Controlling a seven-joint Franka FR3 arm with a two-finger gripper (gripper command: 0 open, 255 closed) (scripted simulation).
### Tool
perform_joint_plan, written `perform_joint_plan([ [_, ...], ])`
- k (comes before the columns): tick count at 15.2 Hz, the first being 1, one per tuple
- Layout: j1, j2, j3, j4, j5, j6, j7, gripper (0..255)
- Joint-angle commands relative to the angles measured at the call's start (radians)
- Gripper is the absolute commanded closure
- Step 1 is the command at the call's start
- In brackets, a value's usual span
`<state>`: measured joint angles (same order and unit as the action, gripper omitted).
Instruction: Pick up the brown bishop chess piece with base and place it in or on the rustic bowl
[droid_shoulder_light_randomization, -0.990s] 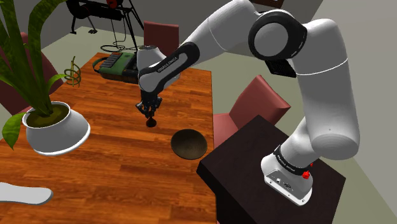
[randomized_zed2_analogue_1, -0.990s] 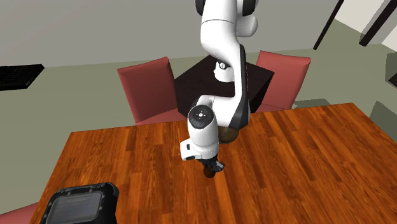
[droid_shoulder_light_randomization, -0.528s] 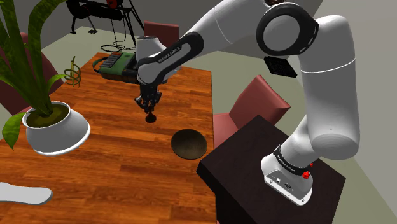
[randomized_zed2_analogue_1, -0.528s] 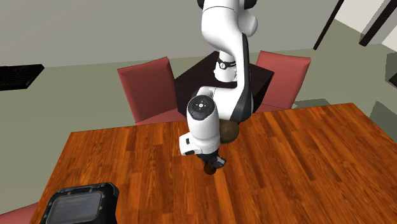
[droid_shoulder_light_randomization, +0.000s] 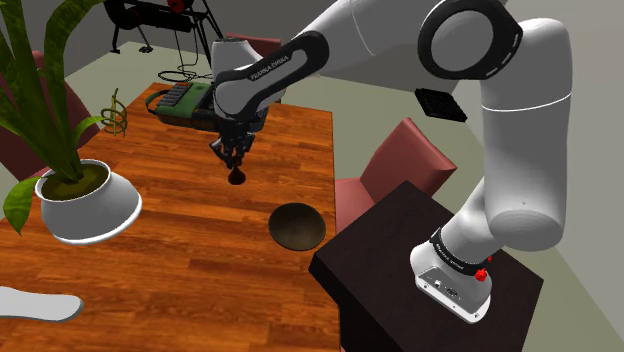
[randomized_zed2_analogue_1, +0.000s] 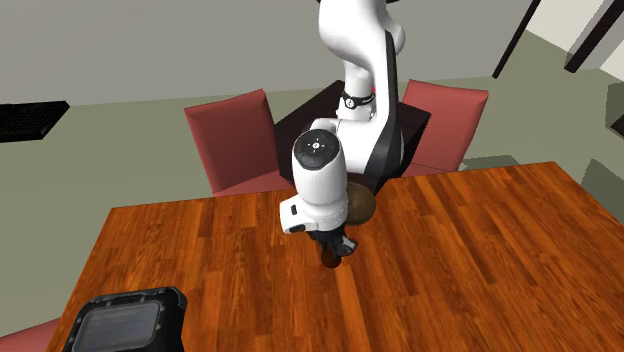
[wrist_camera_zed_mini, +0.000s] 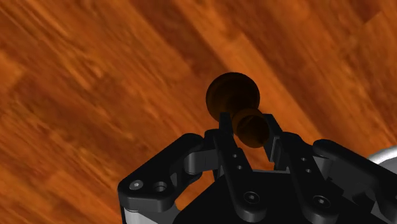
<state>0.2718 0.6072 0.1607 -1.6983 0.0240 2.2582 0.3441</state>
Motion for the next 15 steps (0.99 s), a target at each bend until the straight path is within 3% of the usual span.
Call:
perform_joint_plan([
  [1,-0.001,-0.018,0.002,0.001,0.002,-0.020,0.001,255],
  [2,-0.001,-0.022,0.002,0.001,0.002,-0.023,0.001,255],
  [15,-0.039,-0.479,0.053,-0.675,0.110,0.199,-0.050,255],
])
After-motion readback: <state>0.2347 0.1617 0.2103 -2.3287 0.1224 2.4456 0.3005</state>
